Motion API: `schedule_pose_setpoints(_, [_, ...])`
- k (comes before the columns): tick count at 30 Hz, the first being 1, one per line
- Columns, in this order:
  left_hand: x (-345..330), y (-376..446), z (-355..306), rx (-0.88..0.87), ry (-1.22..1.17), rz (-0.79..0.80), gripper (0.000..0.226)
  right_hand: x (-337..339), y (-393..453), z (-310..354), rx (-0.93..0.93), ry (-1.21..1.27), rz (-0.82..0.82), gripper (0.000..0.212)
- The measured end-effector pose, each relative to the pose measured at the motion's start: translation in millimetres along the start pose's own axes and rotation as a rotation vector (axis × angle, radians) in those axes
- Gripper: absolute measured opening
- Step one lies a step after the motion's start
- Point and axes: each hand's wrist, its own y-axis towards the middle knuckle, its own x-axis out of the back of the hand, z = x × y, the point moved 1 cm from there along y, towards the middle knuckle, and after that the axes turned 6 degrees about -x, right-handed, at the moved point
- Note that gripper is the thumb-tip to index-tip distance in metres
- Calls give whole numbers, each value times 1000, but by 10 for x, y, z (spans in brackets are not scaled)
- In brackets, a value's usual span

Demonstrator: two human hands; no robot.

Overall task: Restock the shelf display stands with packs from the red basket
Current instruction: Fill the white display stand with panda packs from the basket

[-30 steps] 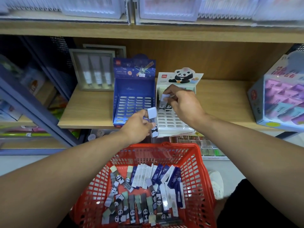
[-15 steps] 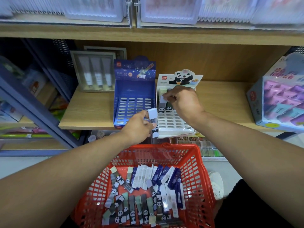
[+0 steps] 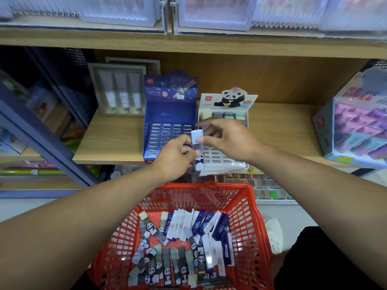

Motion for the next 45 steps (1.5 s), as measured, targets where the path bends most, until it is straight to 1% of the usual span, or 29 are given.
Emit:
schedule_pose_setpoints(2, [-8,-7,-6,-18,2,3,10,-41,-23,-47,2,56,15,26])
schedule_pose_setpoints(4, [-6,-3,2,-28,14,-27,13,-29,-9,-64,-28,131,-5,18])
schedule_pose_setpoints(6, [12,-3,18,-42,72,-57,19,39,12,-75,-42,124,-80,18])
schedule_pose_setpoints(7, [25,-16,29,-63,143,-55,24,95,11,-81,-47,95,-128,18])
schedule_pose_setpoints(10, [49,-63,70,-129,379,8,43,234,-24,-127,-67,7,-240,25])
schedule_pose_setpoints(12, [42,-87,78,-133,444,57,57,263,-36,-171,-104,-5,-275,25])
schedule_pose_setpoints(15, [12,-97,70,-122,511,109,67,237,-24,-214,-137,16,-308,27])
schedule_pose_setpoints(18, [-13,-105,41,-117,522,118,71,231,-19,-201,-143,5,-302,23])
schedule_pose_setpoints(20, [-20,-116,18,-111,516,119,73,211,-24,-201,-132,11,-273,25])
schedule_pose_setpoints(26, [-26,-114,23,-104,516,126,72,209,-30,-220,-126,3,-237,24])
schedule_pose_setpoints(29, [-25,-98,36,-116,520,113,73,224,-22,-238,-143,12,-244,24])
schedule_pose_setpoints(34, [-17,-54,13,-163,538,88,82,267,-34,-203,-152,30,-203,22])
schedule_pose_setpoints(37, [-26,-16,-46,-182,544,83,87,313,-34,-200,-156,37,-185,25])
schedule_pose_setpoints(42, [-64,13,-125,-200,579,112,91,317,-14,-224,-174,-33,-206,31])
schedule_pose_setpoints(45, [-83,35,-145,-198,564,126,93,300,28,-239,-174,-166,-221,27])
